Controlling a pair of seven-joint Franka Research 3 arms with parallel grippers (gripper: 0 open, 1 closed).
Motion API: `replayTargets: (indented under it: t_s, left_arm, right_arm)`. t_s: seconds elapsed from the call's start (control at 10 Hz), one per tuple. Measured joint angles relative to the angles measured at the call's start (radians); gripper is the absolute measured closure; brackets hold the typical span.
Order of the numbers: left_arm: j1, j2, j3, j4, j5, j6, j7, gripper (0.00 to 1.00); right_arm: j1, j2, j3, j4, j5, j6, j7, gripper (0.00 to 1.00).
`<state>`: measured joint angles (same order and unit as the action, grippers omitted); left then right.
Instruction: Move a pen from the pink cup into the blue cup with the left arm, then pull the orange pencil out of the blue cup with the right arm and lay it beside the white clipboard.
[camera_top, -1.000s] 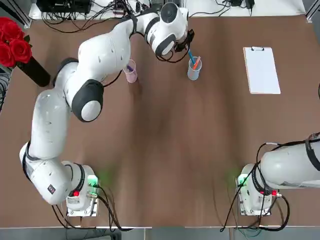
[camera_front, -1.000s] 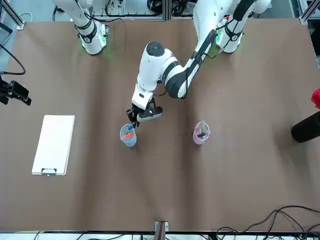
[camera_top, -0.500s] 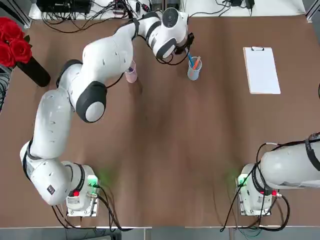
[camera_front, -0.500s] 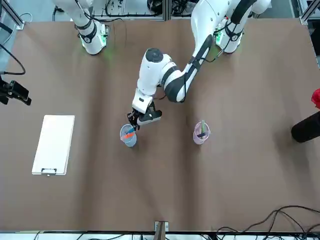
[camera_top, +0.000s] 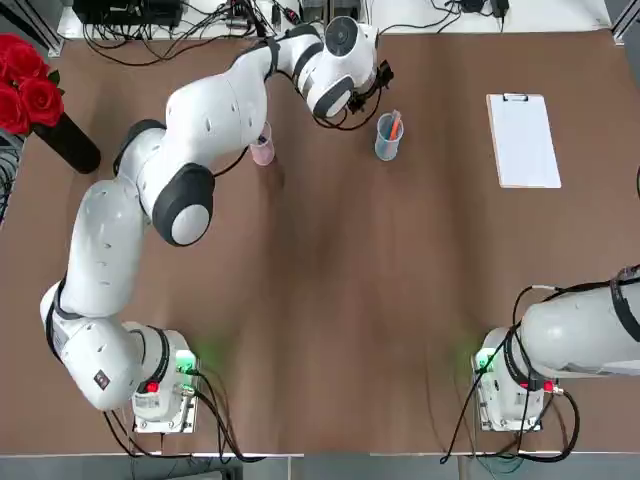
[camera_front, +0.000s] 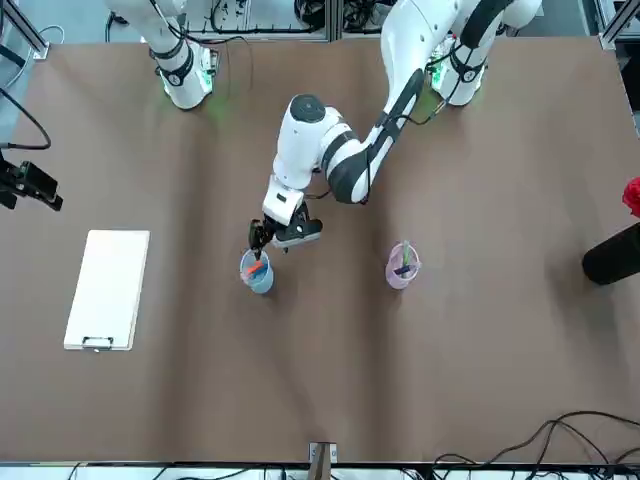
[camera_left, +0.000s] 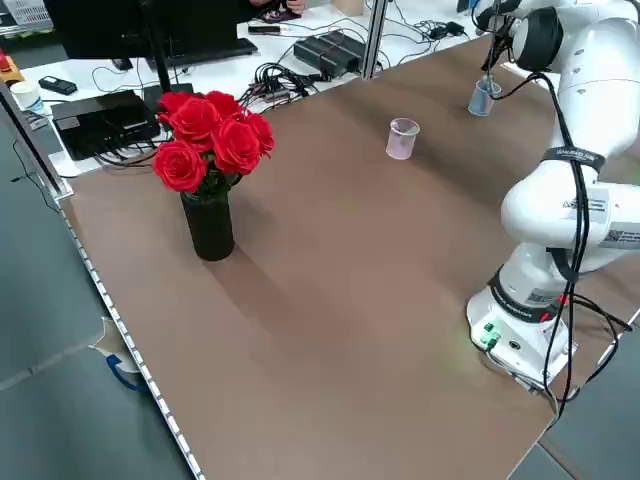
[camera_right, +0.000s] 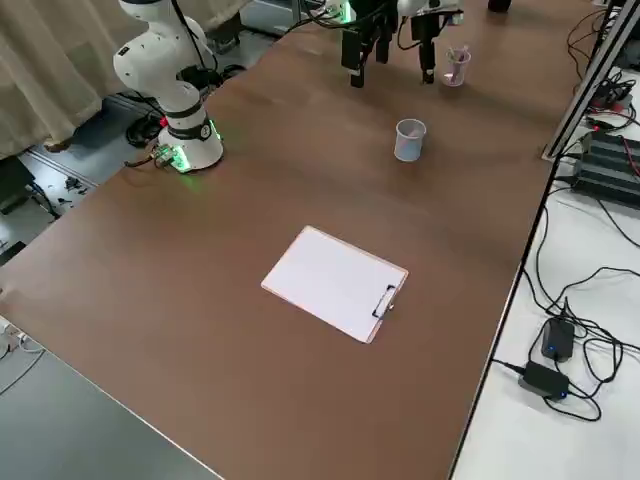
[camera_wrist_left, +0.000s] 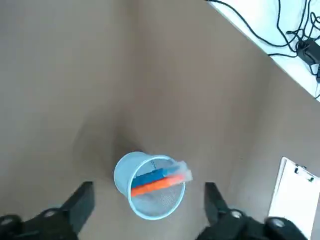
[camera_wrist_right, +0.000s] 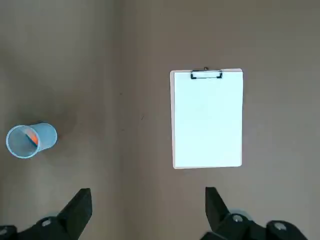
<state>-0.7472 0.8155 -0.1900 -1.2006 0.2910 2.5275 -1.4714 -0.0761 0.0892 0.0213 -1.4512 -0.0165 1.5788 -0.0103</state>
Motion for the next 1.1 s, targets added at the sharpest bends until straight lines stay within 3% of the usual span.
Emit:
replayTargets:
  t_s: [0.3,0.6,0.9,1.1]
  left_arm:
    - [0.011,-0.03,0.009,0.024,0.0,-0.046,0.003,0.0]
    - [0.104,-0.124,0.012,0.022,-0.03,-0.286,0.168,0.0]
    - [0.238,-0.222,0.014,0.019,-0.204,-0.513,0.494,0.0]
    - [0.34,-0.275,0.012,0.017,-0.243,-0.651,0.672,0.0]
  right_arm:
    - [-0.003,0.0,-0.007,0.0,-0.001,0.001,0.0,0.0]
    - [-0.004,0.003,-0.006,-0.002,0.028,0.001,0.0,0.0]
    - [-0.003,0.098,-0.001,-0.016,0.281,0.013,-0.001,0.0]
    - [0.033,0.208,0.012,-0.02,0.335,0.04,-0.014,0.0]
